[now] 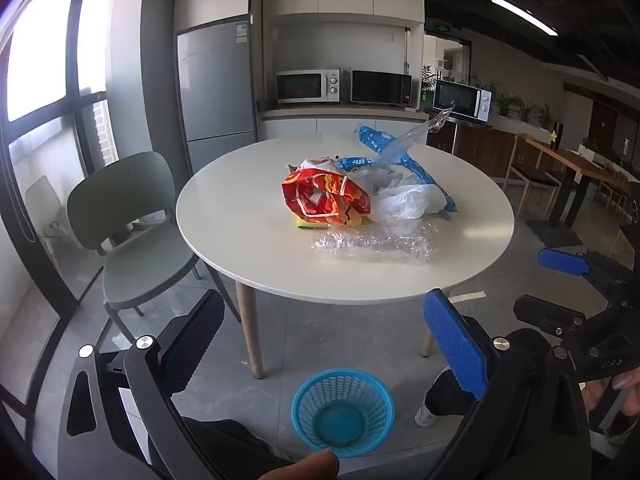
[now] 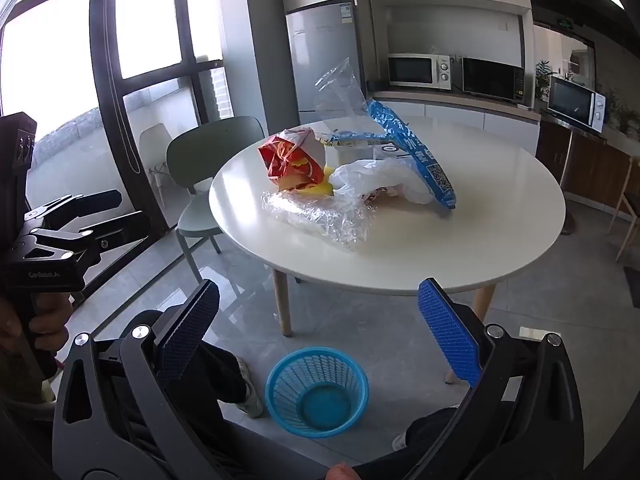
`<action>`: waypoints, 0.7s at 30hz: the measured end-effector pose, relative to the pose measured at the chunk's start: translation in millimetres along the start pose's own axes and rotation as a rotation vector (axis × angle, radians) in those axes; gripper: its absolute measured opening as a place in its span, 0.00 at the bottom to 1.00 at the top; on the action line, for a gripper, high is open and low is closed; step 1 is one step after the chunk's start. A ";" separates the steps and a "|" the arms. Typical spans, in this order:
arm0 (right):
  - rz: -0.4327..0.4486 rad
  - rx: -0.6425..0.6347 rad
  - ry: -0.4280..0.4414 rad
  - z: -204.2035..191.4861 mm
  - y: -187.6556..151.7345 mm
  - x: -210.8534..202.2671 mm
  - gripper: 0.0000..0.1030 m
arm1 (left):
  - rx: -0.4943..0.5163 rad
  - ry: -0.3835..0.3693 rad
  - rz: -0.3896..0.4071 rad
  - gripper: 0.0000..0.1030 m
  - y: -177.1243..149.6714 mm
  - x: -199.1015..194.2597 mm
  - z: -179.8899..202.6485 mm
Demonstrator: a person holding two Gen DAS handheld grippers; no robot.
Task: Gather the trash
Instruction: 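Approach the table with both tools open toward the trash pile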
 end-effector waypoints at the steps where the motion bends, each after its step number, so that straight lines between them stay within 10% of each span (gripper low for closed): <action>1: -0.002 0.002 0.001 0.2 -0.1 -0.2 0.92 | 0.003 0.003 0.000 0.95 0.0 0.3 0.0; 21: -0.011 -0.021 -0.033 12.9 3.1 -4.7 0.92 | -0.015 -0.024 0.014 0.95 1.9 4.3 -6.0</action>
Point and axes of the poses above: each gripper's, at about its wrist camera, not at the fingertips, and x roughly the way its jaws point, z to its right, y to its top, the point moved 10 cm from there along x, roughly the way its jaws point, and after that the axes turned 1 degree about y, right-handed, at the moved point
